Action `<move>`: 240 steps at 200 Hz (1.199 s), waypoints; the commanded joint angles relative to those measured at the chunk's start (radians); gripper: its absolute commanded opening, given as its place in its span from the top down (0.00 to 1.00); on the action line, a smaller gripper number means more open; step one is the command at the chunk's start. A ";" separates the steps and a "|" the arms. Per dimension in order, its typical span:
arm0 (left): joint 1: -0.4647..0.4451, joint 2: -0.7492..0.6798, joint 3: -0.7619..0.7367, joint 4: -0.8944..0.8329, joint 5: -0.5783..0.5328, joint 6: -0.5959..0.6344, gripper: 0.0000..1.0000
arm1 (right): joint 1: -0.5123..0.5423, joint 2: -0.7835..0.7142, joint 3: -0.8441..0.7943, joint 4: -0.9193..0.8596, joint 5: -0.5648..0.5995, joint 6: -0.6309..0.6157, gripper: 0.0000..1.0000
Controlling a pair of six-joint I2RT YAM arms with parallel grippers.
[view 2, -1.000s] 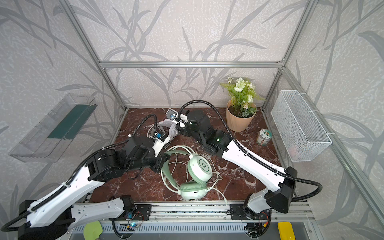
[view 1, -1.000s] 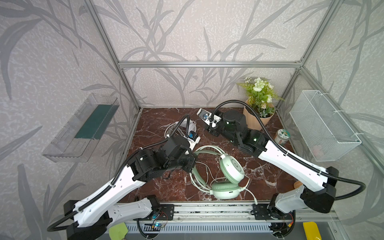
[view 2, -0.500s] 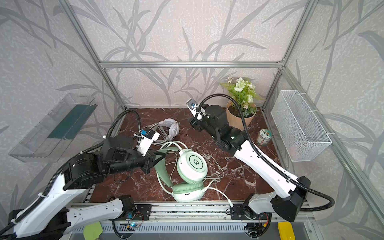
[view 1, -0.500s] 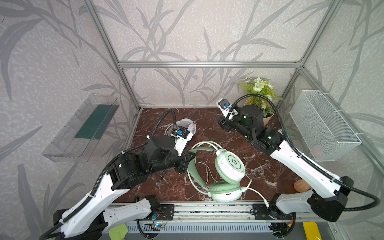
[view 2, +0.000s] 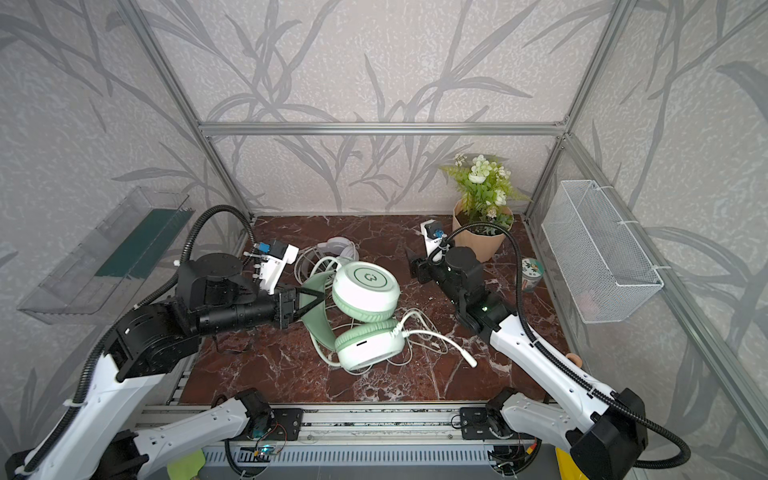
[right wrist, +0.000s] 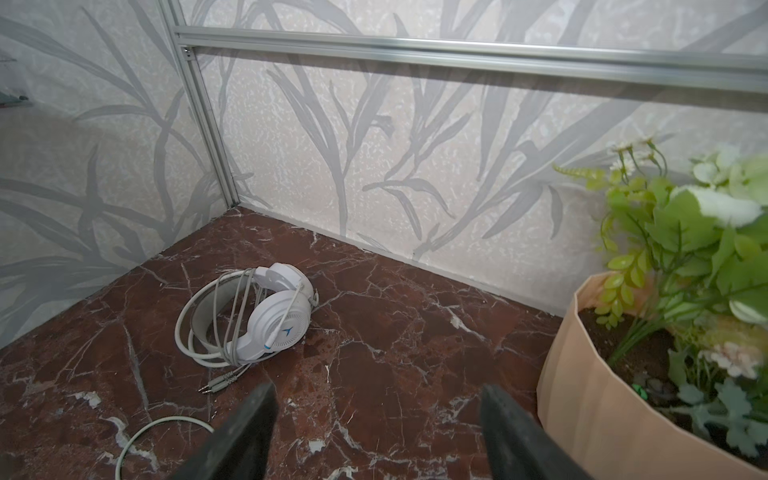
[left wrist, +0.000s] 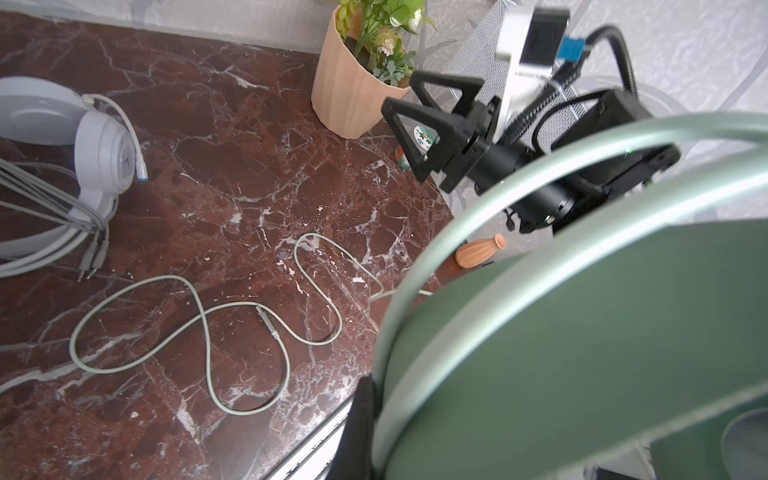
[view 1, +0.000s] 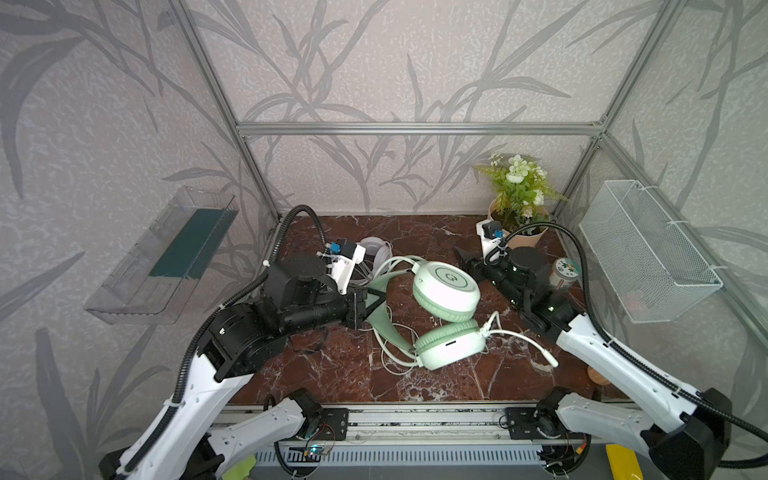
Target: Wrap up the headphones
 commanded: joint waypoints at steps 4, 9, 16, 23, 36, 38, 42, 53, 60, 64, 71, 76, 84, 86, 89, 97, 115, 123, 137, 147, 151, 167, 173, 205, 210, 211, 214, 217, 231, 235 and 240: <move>0.094 0.005 0.015 0.116 0.170 -0.112 1.00 | -0.002 -0.047 -0.065 0.075 0.031 0.207 0.22; 0.115 0.010 0.021 0.117 0.180 -0.115 1.00 | -0.001 -0.058 -0.086 0.067 0.016 0.232 0.22; 0.144 0.015 0.028 0.115 0.192 -0.120 1.00 | -0.001 -0.074 -0.116 0.064 0.006 0.260 0.22; 0.175 0.023 0.038 0.112 0.207 -0.128 1.00 | 0.000 -0.092 -0.147 0.073 0.015 0.287 0.22; 0.234 0.036 0.039 0.131 0.252 -0.159 1.00 | -0.001 -0.122 -0.206 0.104 0.073 0.328 0.21; 0.241 0.037 0.038 0.135 0.260 -0.166 1.00 | -0.001 -0.128 -0.213 0.106 0.084 0.329 0.21; 0.255 0.040 0.037 0.144 0.273 -0.177 1.00 | -0.002 -0.139 -0.226 0.107 0.103 0.331 0.20; 0.291 0.048 0.033 0.163 0.305 -0.206 1.00 | -0.002 -0.176 -0.249 0.078 0.164 0.326 0.20; 0.308 0.051 0.030 0.173 0.317 -0.220 1.00 | -0.002 -0.202 -0.257 0.042 0.208 0.331 0.18; 0.319 0.051 0.029 0.179 0.322 -0.230 1.00 | -0.002 -0.215 -0.263 0.025 0.232 0.338 0.18; 0.334 0.053 0.028 0.190 0.331 -0.245 1.00 | -0.003 -0.235 -0.278 0.011 0.256 0.347 0.17; 0.344 0.054 0.026 0.200 0.339 -0.257 1.00 | -0.003 -0.247 -0.295 0.015 0.254 0.348 0.17; 0.356 0.057 0.024 0.216 0.351 -0.273 1.00 | -0.003 -0.260 -0.328 0.047 0.221 0.353 0.15; 0.357 0.058 0.025 0.220 0.353 -0.276 1.00 | -0.003 -0.262 -0.337 0.059 0.209 0.352 0.15; 0.360 0.060 0.025 0.222 0.355 -0.281 1.00 | -0.003 -0.262 -0.351 0.079 0.181 0.351 0.15; 0.364 0.067 0.029 0.229 0.358 -0.288 1.00 | -0.003 -0.263 -0.385 0.133 0.093 0.356 0.15; 0.373 0.085 0.039 0.224 0.360 -0.290 1.00 | 0.000 -0.235 -0.429 0.227 -0.135 0.342 0.14; 0.378 0.088 0.042 0.222 0.361 -0.296 1.00 | 0.001 -0.210 -0.437 0.256 -0.188 0.354 0.13; 0.387 0.097 0.048 0.218 0.363 -0.302 1.00 | 0.008 -0.171 -0.461 0.304 -0.235 0.362 0.13; 0.393 0.101 0.052 0.213 0.363 -0.306 1.00 | 0.012 -0.151 -0.479 0.332 -0.251 0.367 0.13; 0.396 0.103 0.052 0.213 0.363 -0.306 1.00 | 0.013 -0.143 -0.485 0.344 -0.258 0.368 0.13; 0.412 0.113 0.052 0.210 0.363 -0.314 1.00 | 0.013 -0.127 -0.512 0.382 -0.274 0.390 0.13; 0.419 0.118 0.052 0.209 0.365 -0.316 1.00 | 0.013 -0.122 -0.520 0.400 -0.283 0.399 0.12; 0.453 0.136 0.048 0.228 0.382 -0.340 1.00 | 0.020 -0.045 -0.533 0.466 -0.407 0.441 0.12; 0.456 0.139 0.050 0.231 0.382 -0.343 1.00 | 0.026 -0.029 -0.530 0.459 -0.414 0.441 0.12; 0.457 0.139 0.049 0.231 0.382 -0.343 1.00 | 0.028 -0.026 -0.530 0.457 -0.414 0.440 0.12; 0.458 0.140 0.049 0.234 0.382 -0.344 1.00 | 0.031 -0.018 -0.530 0.452 -0.412 0.439 0.12; 0.459 0.142 0.050 0.236 0.383 -0.343 1.00 | 0.037 -0.008 -0.530 0.451 -0.409 0.439 0.12; 0.465 0.146 0.052 0.240 0.382 -0.349 1.00 | 0.067 0.037 -0.542 0.469 -0.401 0.430 0.13; 0.467 0.148 0.052 0.243 0.381 -0.351 1.00 | 0.077 0.050 -0.545 0.475 -0.396 0.426 0.13; 0.469 0.149 0.050 0.247 0.381 -0.354 1.00 | 0.092 0.066 -0.546 0.479 -0.388 0.421 0.13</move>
